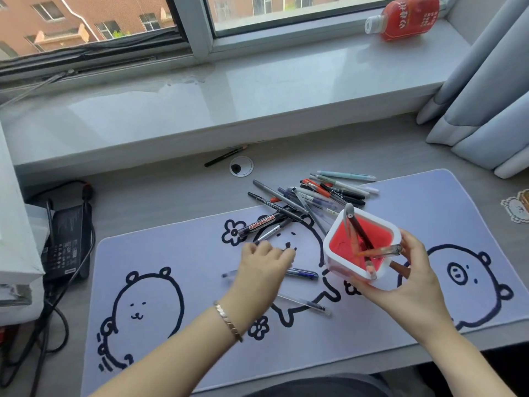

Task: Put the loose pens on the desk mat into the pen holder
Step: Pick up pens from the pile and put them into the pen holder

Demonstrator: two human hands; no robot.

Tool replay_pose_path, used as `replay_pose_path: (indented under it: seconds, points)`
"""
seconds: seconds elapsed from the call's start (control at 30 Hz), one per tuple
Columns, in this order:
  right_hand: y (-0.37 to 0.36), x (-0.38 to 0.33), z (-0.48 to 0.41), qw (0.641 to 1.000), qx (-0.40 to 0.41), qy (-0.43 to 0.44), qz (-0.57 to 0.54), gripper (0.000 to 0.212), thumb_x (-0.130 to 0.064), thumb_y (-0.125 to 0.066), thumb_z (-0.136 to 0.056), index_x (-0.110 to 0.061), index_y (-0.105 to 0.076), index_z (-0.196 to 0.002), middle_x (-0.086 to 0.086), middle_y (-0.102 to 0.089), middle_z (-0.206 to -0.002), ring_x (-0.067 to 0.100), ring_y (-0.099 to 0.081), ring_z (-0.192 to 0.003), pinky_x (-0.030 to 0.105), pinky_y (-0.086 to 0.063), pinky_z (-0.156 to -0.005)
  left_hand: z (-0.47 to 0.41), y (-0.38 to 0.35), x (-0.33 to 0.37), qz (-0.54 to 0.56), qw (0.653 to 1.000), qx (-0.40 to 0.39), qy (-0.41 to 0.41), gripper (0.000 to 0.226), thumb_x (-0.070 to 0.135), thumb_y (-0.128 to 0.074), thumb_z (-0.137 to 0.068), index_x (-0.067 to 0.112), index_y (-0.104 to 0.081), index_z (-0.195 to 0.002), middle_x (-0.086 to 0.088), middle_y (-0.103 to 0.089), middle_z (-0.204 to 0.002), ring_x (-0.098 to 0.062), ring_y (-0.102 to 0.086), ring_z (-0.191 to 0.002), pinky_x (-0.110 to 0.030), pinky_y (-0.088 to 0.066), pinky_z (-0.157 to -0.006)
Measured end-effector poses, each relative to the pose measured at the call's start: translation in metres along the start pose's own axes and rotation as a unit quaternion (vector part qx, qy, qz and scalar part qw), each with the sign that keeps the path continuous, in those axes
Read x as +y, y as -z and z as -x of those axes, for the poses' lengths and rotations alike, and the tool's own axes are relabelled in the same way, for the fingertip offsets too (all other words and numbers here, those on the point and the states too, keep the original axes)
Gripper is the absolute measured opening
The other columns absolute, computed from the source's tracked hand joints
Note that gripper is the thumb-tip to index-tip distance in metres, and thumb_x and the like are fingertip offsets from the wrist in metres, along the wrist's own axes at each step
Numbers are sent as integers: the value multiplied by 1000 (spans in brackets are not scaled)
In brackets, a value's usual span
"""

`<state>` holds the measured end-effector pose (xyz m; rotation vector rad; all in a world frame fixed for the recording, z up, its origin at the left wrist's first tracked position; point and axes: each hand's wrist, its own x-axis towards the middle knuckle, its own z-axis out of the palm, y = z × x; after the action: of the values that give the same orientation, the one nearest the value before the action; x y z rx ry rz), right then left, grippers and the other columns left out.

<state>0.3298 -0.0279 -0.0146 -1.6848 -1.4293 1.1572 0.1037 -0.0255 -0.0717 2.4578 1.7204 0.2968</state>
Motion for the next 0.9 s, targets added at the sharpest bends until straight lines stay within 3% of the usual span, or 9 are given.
replay_pose_path:
  seconds: [0.1, 0.2, 0.3, 0.4, 0.47, 0.57, 0.73, 0.8, 0.9]
  points:
    - [0, 2, 3, 1000, -1, 0, -3, 85, -18, -86, -54, -57, -34, -108, -32, -43, -114, -5, -50, -104, 24, -40, -88, -4, -22, 11, 5, 999, -43, -28, 56, -1, -78, -45, 22, -50, -87, 5, -55, -69, -19, -54, -65, -34, -49, -72]
    - [2, 6, 8, 1000, 2, -6, 3, 86, -17, -86, -55, -57, -33, -109, -32, -44, -115, -20, -44, -103, 23, -40, -89, -5, -35, 8, 48, 991, -110, -60, 58, -9, -71, -47, 20, -49, -92, -6, -59, -85, -24, -54, -70, -31, -49, -62]
    - [4, 9, 11, 1000, -1, -12, 10, 85, -17, -86, -55, -59, -33, -107, -30, -45, -115, -4, -50, -106, 27, -41, -93, -2, -42, -2, 72, 983, -163, -41, 56, -9, -70, -56, 16, -48, -100, -9, -58, -89, -27, -55, -75, -34, -52, -65]
    - [3, 9, 12, 1000, -15, -7, 12, 84, -18, -86, -55, -59, -33, -106, -32, -44, -113, 10, -50, -110, 30, -42, -94, -6, -27, -10, 105, 983, -122, 91, 7, 19, -60, -79, 19, -54, -83, -8, -57, -84, -25, -56, -78, -46, -51, -83]
    - [0, 8, 10, 1000, -22, 1, 12, 84, -20, -86, -55, -58, -33, -109, -33, -43, -115, 7, -50, -109, 30, -42, -93, -10, -2, -13, 150, 974, -5, 168, 19, 28, -46, -85, 12, -58, -86, -13, -51, -85, -28, -53, -82, -35, -45, -91]
    - [-11, 5, 8, 999, -40, 8, 12, 85, -26, -86, -54, -53, -34, -116, -27, -46, -119, 0, -48, -109, 27, -40, -91, -18, 67, -3, 320, 911, 206, 161, 17, 15, -38, -91, 9, -52, -97, -10, -41, -91, -9, -40, -81, -11, -37, -85]
    - [-36, -10, 4, 994, -88, 46, 35, 81, -27, -82, -59, -52, -32, -118, -20, -49, -122, -1, -48, -110, 24, -40, -90, -31, 137, 30, 604, 726, 312, 108, 20, 7, -33, -93, 23, -43, -99, 4, -62, -87, -17, -63, -88, -28, -48, -83]
    - [-43, -16, 3, 992, -99, 65, 43, 84, -25, -82, -57, -55, -31, -116, -19, -51, -120, -1, -50, -109, 20, -40, -87, -29, 125, 45, 608, 734, 284, 101, 28, 2, -35, -93, 23, -39, -111, -2, -63, -86, -22, -65, -88, -34, -51, -86]
    - [-45, -24, 3, 993, -93, 71, 21, 84, -21, -84, -55, -52, -35, -116, -21, -53, -116, -3, -51, -109, 22, -43, -88, -18, 98, 50, 529, 817, 217, 71, 44, -2, -44, -91, 34, -41, -115, -5, -61, -100, -13, -62, -101, -25, -48, -90]
